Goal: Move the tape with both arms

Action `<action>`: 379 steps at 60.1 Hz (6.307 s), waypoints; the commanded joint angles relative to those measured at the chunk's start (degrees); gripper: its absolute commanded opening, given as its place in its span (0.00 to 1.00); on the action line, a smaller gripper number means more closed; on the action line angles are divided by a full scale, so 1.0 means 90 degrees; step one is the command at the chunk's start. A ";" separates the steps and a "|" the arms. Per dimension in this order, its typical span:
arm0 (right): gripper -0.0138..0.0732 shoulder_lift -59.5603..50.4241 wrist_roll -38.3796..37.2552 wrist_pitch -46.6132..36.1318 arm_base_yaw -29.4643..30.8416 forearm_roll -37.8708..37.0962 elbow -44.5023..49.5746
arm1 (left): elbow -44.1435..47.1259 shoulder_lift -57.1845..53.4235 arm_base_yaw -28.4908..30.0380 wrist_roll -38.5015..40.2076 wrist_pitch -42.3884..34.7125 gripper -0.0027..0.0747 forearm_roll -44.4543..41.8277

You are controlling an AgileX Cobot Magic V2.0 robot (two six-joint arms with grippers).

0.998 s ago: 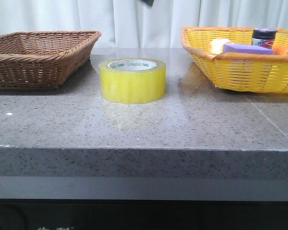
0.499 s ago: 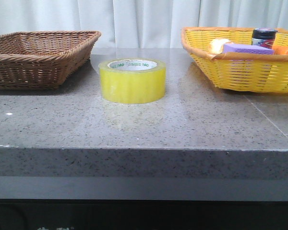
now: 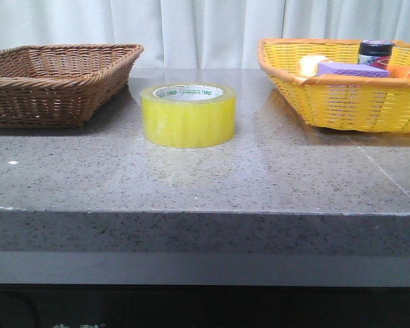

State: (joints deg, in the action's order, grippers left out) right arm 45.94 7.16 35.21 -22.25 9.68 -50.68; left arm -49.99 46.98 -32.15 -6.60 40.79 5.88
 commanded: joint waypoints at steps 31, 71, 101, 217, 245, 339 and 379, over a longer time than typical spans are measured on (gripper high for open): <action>0.64 -0.0167 0.0021 -0.0529 0.0044 0.0061 -0.0116 | -0.2976 0.2356 -0.0049 -0.1415 0.1077 0.65 0.0175; 0.64 -0.0167 0.0021 -0.0529 0.0044 0.0061 -0.0116 | -0.5792 0.5959 -0.0857 -0.1987 0.2307 0.65 0.0420; 0.64 -0.0167 0.0021 -0.0524 0.0044 0.0061 -0.0116 | -0.6115 0.7099 -0.0857 -0.1987 0.2296 0.65 0.0111; 0.64 -0.0167 0.0021 -0.0522 0.0044 0.0061 -0.0116 | -0.8460 0.7439 0.2108 -0.1759 0.3483 0.02 -0.0222; 0.64 -0.0167 0.0021 -0.0522 0.0044 0.0061 -0.0116 | -0.8412 0.8020 0.2178 -0.1111 0.3493 0.02 -0.0222; 0.64 -0.0167 0.0021 -0.0522 0.0044 0.0061 -0.0116 | -0.7902 0.5707 0.2047 -0.0253 0.3493 0.58 0.1122; 0.64 -0.0167 0.0021 -0.0328 0.0044 0.0066 -0.0116 | -0.2230 0.1224 0.1237 -0.0324 0.1358 0.58 0.0480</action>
State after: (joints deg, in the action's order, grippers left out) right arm 44.91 7.12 35.04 -22.25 9.79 -50.33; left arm -73.90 63.65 -20.46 -9.50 59.90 10.63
